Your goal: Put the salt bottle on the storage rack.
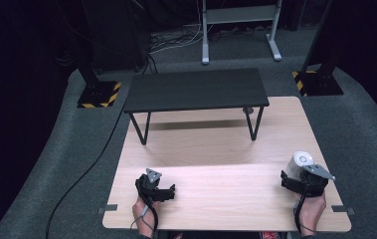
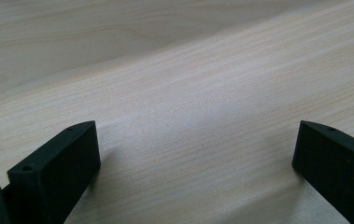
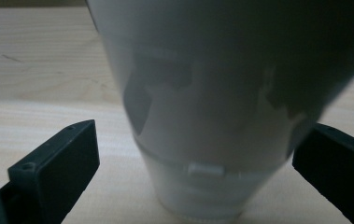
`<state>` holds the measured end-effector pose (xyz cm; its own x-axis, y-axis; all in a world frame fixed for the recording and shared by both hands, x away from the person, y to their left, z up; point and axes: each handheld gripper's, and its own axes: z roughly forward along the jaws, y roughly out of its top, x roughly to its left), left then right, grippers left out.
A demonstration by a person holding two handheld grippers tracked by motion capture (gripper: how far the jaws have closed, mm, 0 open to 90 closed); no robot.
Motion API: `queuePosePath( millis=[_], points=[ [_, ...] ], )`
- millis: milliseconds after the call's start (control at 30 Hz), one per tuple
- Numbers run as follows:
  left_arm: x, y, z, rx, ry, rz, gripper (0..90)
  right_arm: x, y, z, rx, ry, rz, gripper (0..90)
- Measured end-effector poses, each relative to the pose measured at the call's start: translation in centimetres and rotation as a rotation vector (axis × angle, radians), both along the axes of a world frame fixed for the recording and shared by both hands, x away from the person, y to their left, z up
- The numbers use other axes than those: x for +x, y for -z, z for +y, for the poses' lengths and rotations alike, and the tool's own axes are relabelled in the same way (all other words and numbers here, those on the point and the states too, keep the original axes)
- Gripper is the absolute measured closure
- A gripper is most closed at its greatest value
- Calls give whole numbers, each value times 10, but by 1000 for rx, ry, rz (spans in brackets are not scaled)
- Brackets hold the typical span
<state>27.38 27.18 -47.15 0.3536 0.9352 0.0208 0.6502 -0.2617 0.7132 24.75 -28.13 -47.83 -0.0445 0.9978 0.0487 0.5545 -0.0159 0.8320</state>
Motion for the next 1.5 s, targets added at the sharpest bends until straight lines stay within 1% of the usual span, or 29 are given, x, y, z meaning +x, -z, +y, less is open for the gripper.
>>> queuePosePath(
  millis=[33,67,100,133,167,200,267,400,533,667,833,1033,1067,1200,1500],
  points=[
    [0,0,0,0,0,0,2,0,0,0,0,0,0,0],
    [0,0,0,0,0,1,2,5,-2,1,-4,4,8,189],
    [0,0,0,0,-1,1,2,4,-1,3,-3,23,1,281],
    [0,0,0,0,-1,0,2,3,2,4,-3,37,-12,285],
    [0,0,0,1,-1,-1,2,2,3,10,-20,56,-20,289],
    [0,0,-1,1,-1,-2,2,0,5,15,-26,76,-31,290],
    [0,0,0,0,0,0,2,-1,6,17,-28,83,-37,291],
    [0,0,0,0,1,-1,2,-2,6,14,-18,80,-37,291],
    [0,0,0,0,1,0,2,-4,5,14,-22,66,-32,292],
    [0,0,0,0,1,0,2,-5,2,13,-18,55,-36,292],
    [0,0,0,0,1,0,2,-7,-4,14,-21,44,-48,292],
    [0,0,0,0,0,0,2,-8,-20,13,-30,32,-61,292],
    [0,0,0,0,0,0,2,-8,-20,13,-30,32,-61,292],
    [0,0,0,0,1,0,2,-8,-28,12,-30,25,-64,292],
    [0,0,0,-1,2,0,2,-4,-39,11,-39,10,-68,291]
  ],
)
